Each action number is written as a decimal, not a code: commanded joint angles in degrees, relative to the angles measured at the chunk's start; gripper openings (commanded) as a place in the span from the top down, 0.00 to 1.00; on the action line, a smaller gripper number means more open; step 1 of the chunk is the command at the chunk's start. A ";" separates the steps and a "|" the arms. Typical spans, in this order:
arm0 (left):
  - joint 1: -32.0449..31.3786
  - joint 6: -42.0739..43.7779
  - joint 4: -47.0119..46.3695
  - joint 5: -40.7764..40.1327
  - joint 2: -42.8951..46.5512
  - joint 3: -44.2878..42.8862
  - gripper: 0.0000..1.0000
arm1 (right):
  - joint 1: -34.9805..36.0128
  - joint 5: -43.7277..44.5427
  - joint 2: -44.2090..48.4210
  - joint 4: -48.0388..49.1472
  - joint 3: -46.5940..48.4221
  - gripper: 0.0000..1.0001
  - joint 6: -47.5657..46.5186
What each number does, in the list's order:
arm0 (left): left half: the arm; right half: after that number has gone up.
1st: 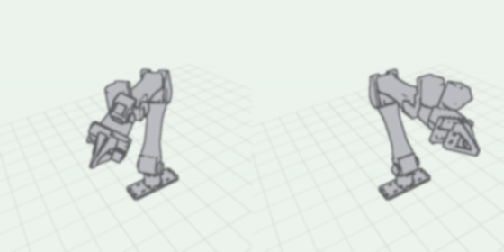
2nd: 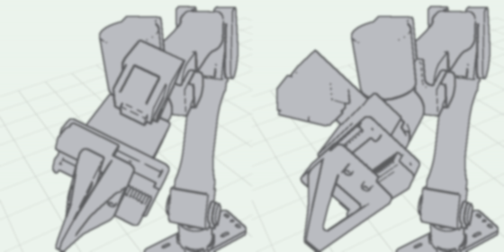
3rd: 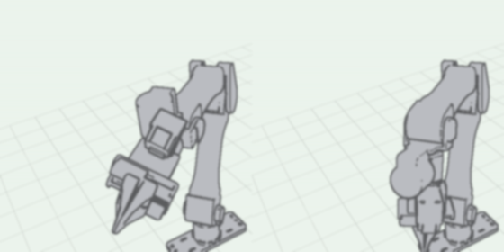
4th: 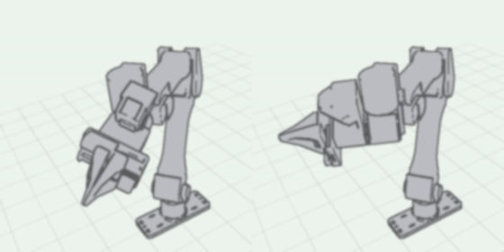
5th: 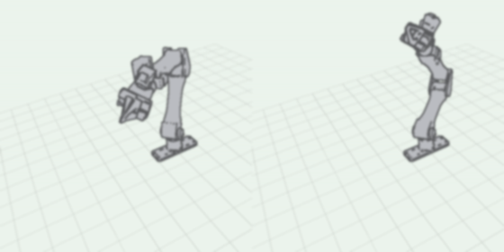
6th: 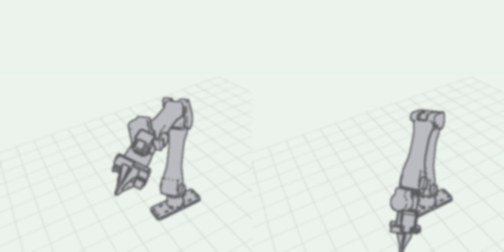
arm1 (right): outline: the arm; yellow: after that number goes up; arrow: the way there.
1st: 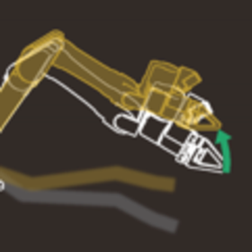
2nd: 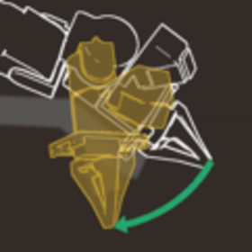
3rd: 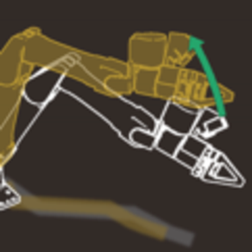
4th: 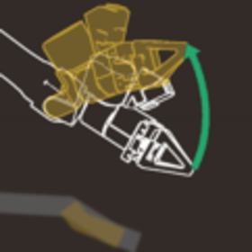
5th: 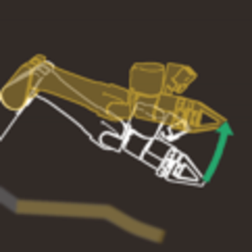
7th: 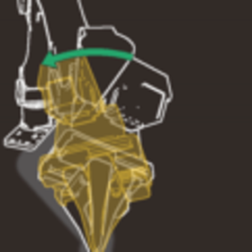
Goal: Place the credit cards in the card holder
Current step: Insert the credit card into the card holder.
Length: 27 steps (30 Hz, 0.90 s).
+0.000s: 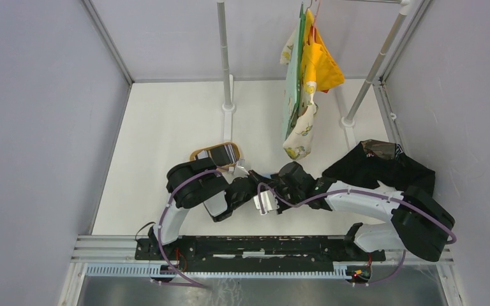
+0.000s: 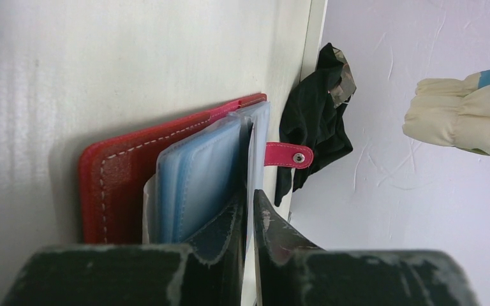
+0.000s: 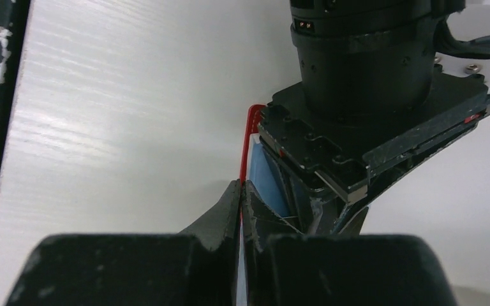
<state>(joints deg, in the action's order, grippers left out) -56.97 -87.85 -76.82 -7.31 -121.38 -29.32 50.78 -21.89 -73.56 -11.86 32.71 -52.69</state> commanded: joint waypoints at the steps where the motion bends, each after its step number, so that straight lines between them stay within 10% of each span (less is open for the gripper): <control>1: 0.17 -1.71 4.10 4.88 -2.45 -0.82 0.83 | 2.06 8.42 -1.46 7.11 -0.51 0.93 2.57; 27: 0.20 -1.62 2.20 5.34 -3.69 -1.18 0.78 | -1.89 17.31 -1.63 3.64 -0.98 0.97 2.26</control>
<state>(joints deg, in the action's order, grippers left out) -56.97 -87.85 -78.43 -6.44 -122.85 -30.26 50.22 -7.46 -76.66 -7.11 31.99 -50.61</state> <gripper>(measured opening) 0.212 0.036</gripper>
